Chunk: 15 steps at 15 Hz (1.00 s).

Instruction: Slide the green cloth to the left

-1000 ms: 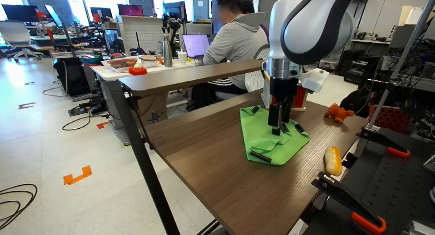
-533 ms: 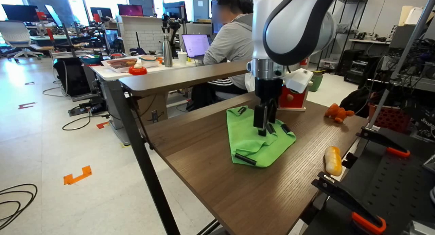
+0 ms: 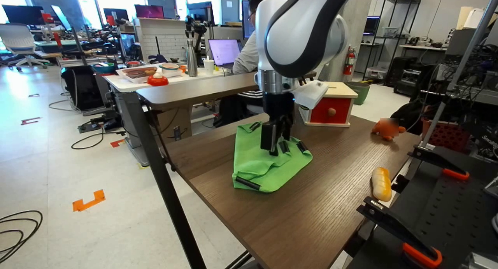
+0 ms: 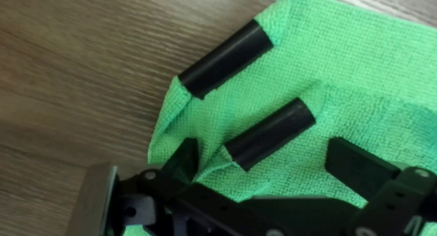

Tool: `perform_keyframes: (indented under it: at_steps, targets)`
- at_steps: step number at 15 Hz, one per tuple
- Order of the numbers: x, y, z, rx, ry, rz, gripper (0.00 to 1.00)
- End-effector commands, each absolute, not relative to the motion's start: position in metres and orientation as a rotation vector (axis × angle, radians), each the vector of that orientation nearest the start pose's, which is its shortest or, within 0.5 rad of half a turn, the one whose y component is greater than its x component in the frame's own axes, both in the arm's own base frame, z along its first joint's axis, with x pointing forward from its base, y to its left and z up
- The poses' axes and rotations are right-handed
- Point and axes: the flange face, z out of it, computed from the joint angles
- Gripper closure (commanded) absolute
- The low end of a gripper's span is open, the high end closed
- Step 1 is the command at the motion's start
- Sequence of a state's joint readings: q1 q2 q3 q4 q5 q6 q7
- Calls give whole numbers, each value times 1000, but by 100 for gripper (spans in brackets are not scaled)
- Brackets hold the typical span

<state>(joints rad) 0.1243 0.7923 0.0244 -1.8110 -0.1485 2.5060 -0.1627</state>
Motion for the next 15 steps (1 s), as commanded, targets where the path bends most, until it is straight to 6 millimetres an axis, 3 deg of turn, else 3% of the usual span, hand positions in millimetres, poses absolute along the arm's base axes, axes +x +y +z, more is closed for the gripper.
perform_keyframes:
  at_steps: [1, 10, 15]
  targets:
    - [638, 115, 77, -3131, -688, 173, 0]
    - [671, 144, 74, -3146, -660, 125, 0]
    - [660, 150, 93, -3182, -607, 141, 0]
